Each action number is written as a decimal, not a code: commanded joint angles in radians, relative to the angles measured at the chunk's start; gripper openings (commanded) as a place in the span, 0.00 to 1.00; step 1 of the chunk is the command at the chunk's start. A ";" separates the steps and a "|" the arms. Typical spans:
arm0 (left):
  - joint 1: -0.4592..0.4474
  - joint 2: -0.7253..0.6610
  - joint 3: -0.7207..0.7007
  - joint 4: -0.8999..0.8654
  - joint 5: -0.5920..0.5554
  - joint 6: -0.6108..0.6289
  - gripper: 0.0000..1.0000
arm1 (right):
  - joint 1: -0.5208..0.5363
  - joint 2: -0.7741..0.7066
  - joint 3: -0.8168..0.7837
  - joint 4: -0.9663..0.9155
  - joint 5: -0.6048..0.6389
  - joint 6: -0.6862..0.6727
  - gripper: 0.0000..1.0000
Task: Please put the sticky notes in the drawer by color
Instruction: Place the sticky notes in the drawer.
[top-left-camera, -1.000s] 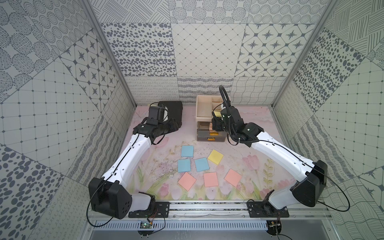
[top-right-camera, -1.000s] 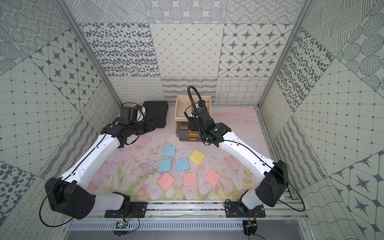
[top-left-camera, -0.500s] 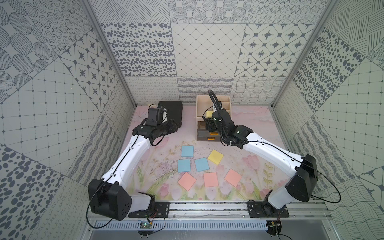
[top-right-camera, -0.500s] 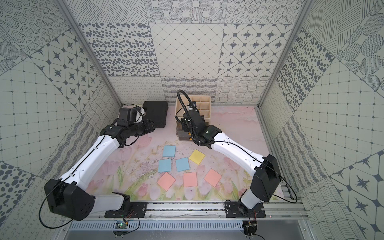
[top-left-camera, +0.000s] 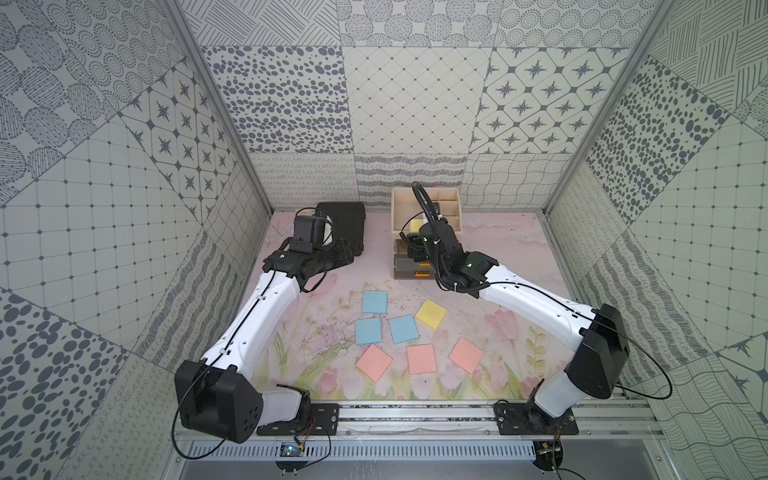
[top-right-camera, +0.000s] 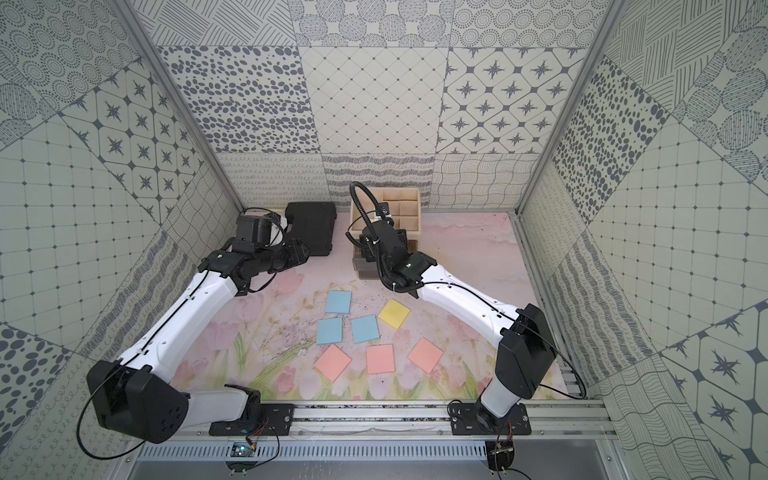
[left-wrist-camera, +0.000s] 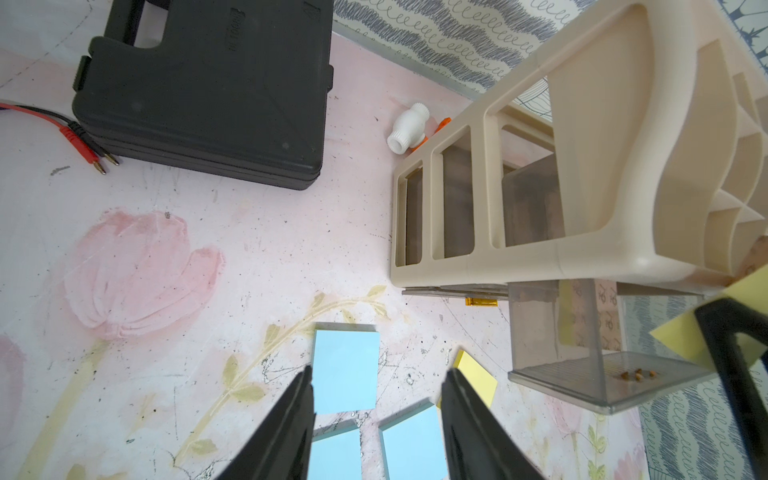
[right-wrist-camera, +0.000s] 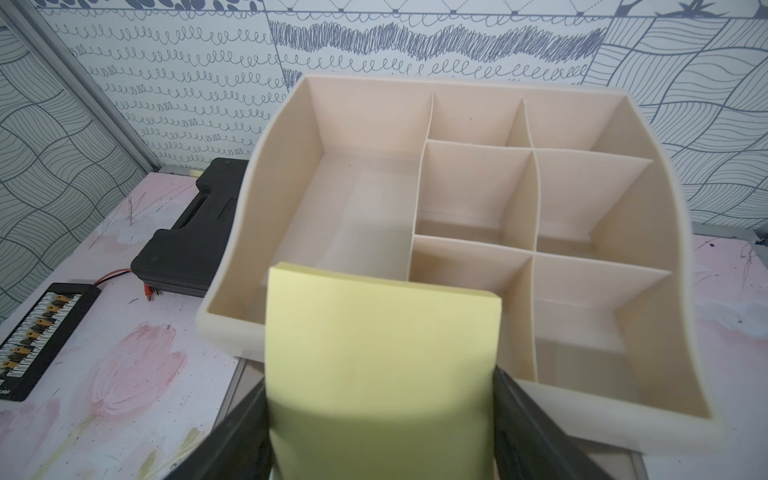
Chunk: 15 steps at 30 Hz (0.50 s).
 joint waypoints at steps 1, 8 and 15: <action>0.004 -0.006 -0.007 0.023 -0.005 0.021 0.53 | -0.002 0.015 -0.030 0.019 0.002 -0.005 0.81; 0.004 -0.006 -0.006 0.022 -0.003 0.021 0.53 | -0.002 0.023 -0.044 0.035 0.009 -0.009 0.87; 0.005 -0.010 -0.008 0.019 -0.005 0.020 0.53 | -0.002 0.023 -0.049 0.036 0.013 -0.010 0.97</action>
